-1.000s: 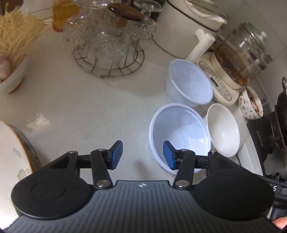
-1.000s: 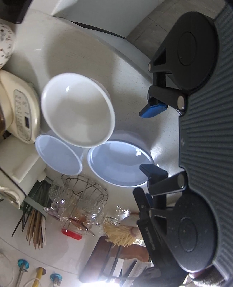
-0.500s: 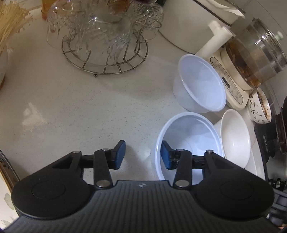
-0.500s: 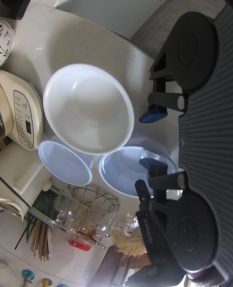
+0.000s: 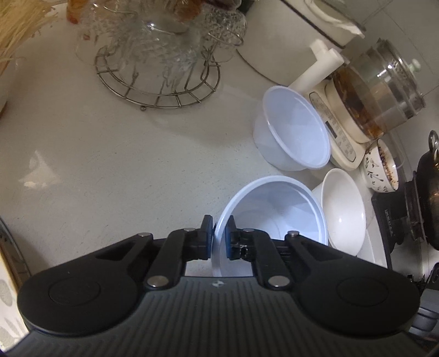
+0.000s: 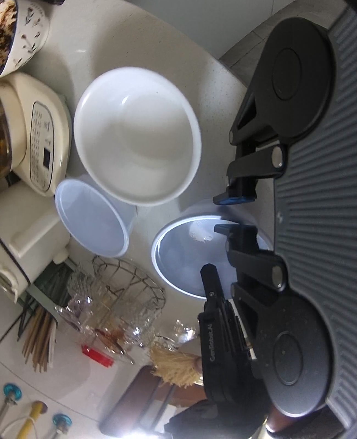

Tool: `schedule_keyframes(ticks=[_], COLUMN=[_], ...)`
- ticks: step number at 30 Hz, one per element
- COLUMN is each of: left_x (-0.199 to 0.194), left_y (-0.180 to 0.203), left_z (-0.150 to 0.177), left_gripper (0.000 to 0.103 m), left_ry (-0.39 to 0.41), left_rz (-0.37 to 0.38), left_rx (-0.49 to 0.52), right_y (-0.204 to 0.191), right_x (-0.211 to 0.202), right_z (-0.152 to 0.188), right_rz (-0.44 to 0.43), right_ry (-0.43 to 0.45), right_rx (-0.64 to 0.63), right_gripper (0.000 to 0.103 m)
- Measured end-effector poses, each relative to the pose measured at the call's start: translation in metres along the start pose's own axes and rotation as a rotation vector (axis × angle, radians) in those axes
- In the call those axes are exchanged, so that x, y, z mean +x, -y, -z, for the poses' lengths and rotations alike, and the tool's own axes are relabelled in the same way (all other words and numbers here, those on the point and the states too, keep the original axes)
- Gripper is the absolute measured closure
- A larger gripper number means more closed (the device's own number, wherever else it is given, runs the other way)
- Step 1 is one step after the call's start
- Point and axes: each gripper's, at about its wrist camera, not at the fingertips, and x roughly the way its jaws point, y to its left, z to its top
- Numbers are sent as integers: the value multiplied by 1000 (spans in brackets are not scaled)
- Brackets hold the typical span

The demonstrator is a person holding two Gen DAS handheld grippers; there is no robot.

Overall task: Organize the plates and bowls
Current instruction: 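Lift the translucent bowl with both grippers and carry it toward the plates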

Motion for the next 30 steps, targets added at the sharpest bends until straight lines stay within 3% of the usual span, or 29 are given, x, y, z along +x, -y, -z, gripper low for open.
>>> schedule_keyframes(ticks=[13, 19, 30], left_x=[-66, -78, -70], left_y=[-31, -52, -69], left_z=[19, 33, 34], left_gripper=[92, 92, 92], left_ry=[97, 82, 45], left_rz=[-16, -61, -122], left_rx=[-100, -166, -181], right_y=[-43, -58, -66], right_x=[-2, 17, 44], right_z=[-3, -3, 1], right_rz=[-96, -107, -89], right_ry=[-12, -66, -143], right_rx=[-148, -199, -238], right_gripper=[87, 87, 87])
